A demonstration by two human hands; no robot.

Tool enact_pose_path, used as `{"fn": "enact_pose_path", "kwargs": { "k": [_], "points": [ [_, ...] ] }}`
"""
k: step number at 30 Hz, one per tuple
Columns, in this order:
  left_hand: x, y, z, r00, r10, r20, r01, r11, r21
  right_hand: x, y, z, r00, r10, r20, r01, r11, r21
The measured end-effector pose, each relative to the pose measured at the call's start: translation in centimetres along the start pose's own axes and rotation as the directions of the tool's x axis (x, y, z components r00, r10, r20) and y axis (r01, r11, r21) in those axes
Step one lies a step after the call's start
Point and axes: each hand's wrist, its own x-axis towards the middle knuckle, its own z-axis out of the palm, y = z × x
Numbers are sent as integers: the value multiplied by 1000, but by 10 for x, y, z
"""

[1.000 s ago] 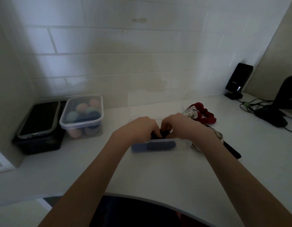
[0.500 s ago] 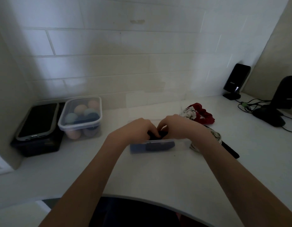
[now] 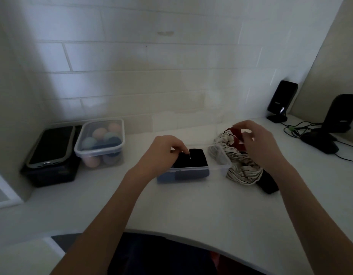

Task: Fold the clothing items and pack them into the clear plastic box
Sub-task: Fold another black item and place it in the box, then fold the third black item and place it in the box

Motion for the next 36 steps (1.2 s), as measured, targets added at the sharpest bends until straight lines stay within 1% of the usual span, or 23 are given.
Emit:
{"fn": "enact_pose_path", "kwargs": {
  "k": [2, 4, 7, 9, 12, 14, 16, 17, 19, 21, 22, 23, 26, 29, 30, 32, 33, 35, 36],
  "points": [
    [-1, 4, 1, 999, 20, -27, -20, 1000, -17, -3, 19, -6, 993, 117, -6, -117, 990, -77],
    [-1, 6, 3, 998, 24, -55, -25, 1000, -17, -8, 36, -8, 972, 228, 55, -217, 965, -148],
    [-3, 7, 6, 997, 18, -77, -19, 1000, -7, -20, 48, -3, 921, 357, 154, -319, 920, -227],
    [-4, 8, 9, 998, 21, -66, -21, 1000, -8, -22, 52, 2, 887, 431, 168, -370, 878, -304],
    [-7, 10, 13, 999, 15, -38, -17, 999, -48, -17, 52, 3, 835, 507, 215, -404, 829, -385],
    [-8, 10, 15, 999, 24, -29, -26, 998, -65, -13, 50, 0, 796, 551, 252, -439, 811, -386],
    [-8, 10, 17, 999, 28, -16, -29, 998, -58, -11, 45, -4, 747, 582, 321, -497, 810, -312],
    [-9, 10, 18, 1000, 28, -8, -28, 998, -53, -11, 44, -6, 734, 580, 353, -519, 814, -261],
    [-10, 12, 20, 1000, 27, -1, -27, 998, -53, -12, 44, -12, 735, 557, 387, -558, 821, -123],
    [-9, 15, 21, 999, 35, 3, -35, 997, -65, -13, 43, -17, 750, 534, 390, -597, 800, 52],
    [-7, 16, 22, 999, 38, 7, -38, 997, -73, -13, 43, -18, 768, 519, 376, -598, 790, 132],
    [-6, 18, 23, 999, 41, 9, -40, 996, -81, -11, 43, -18, 800, 497, 336, -576, 792, 200],
    [1, 26, 27, 998, 55, -4, -56, 993, -107, -10, 33, -19, 902, 394, 173, -431, 828, 358],
    [7, 42, 34, 999, 23, -26, -28, 979, -203, -11, 16, -23, 958, 266, 109, -282, 797, 535],
    [10, 47, 37, 1000, -1, -6, -1, 967, -255, -12, 6, -25, 967, 227, 112, -248, 765, 594],
    [15, 58, 42, 995, -47, 91, 78, 923, -377, -14, -12, -26, 976, 161, 144, -215, 701, 680],
    [17, 65, 44, 984, -58, 166, 129, 883, -452, -15, -20, -25, 979, 132, 157, -205, 678, 706],
    [19, 79, 49, 948, -52, 314, 241, 763, -600, -15, -30, -20, 981, 99, 168, -191, 660, 727],
    [19, 84, 53, 933, -47, 358, 286, 699, -656, -15, -34, -18, 982, 97, 163, -186, 664, 724]
  ]
}}
